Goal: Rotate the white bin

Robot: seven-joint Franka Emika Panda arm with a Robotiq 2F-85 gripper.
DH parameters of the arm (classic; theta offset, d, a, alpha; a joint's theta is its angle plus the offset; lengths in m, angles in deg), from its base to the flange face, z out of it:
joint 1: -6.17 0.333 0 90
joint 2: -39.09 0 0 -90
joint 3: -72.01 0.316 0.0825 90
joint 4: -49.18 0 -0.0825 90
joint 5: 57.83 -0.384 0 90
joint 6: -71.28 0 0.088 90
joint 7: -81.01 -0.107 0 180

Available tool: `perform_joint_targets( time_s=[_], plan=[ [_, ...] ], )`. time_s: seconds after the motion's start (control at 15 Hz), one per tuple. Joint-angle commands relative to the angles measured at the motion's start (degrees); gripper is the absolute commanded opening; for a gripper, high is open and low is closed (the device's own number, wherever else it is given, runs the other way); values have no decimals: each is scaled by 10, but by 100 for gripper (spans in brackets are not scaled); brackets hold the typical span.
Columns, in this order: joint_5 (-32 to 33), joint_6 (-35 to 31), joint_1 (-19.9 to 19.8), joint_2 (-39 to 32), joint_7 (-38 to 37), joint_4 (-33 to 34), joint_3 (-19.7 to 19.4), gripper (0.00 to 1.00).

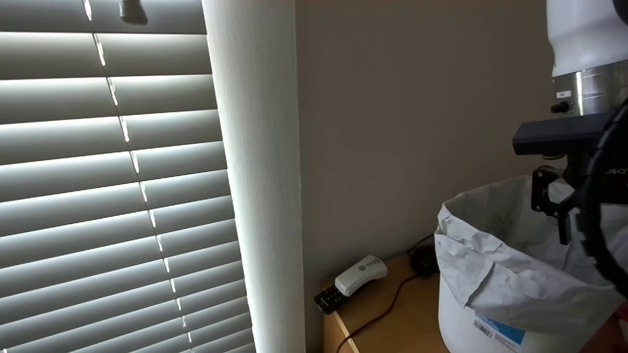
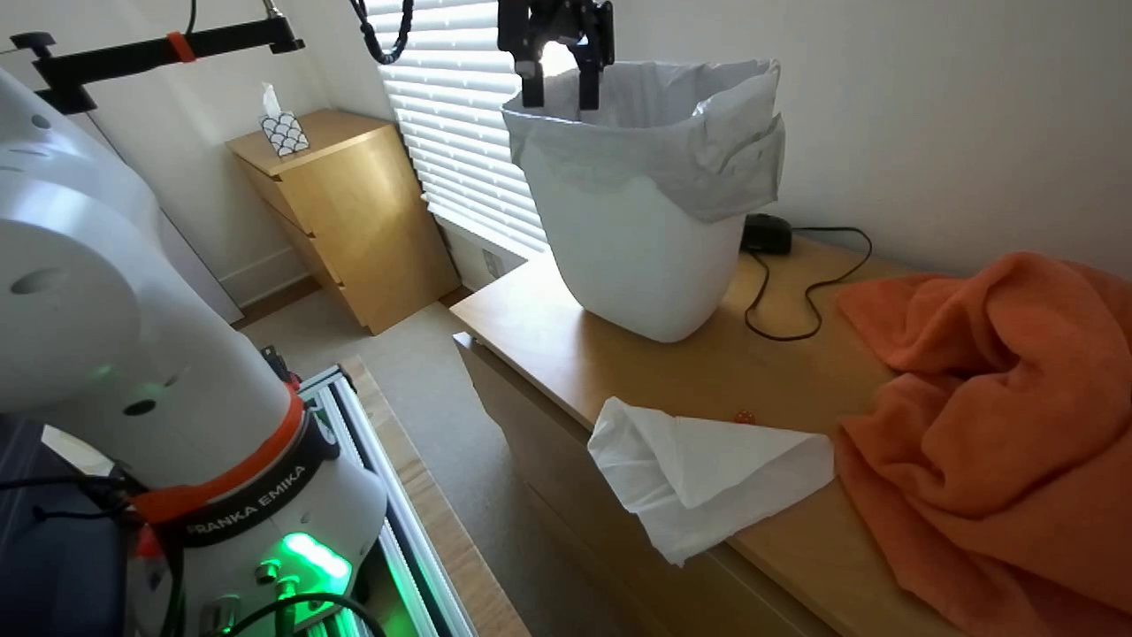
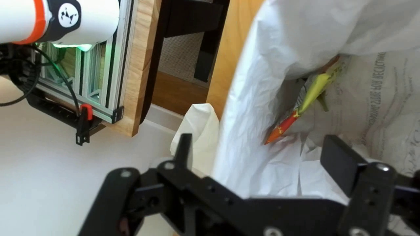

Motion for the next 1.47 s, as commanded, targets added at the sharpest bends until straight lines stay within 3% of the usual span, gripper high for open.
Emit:
perform_joint_targets(
  time_s=[0.0,0.87,1.4],
  plan=[
    [9,21,7,42,118,-9,-7,100],
    [72,-18,5,135,510,-19,5,100],
    [33,-174,17,178,685,-50,-20,100]
  ],
)
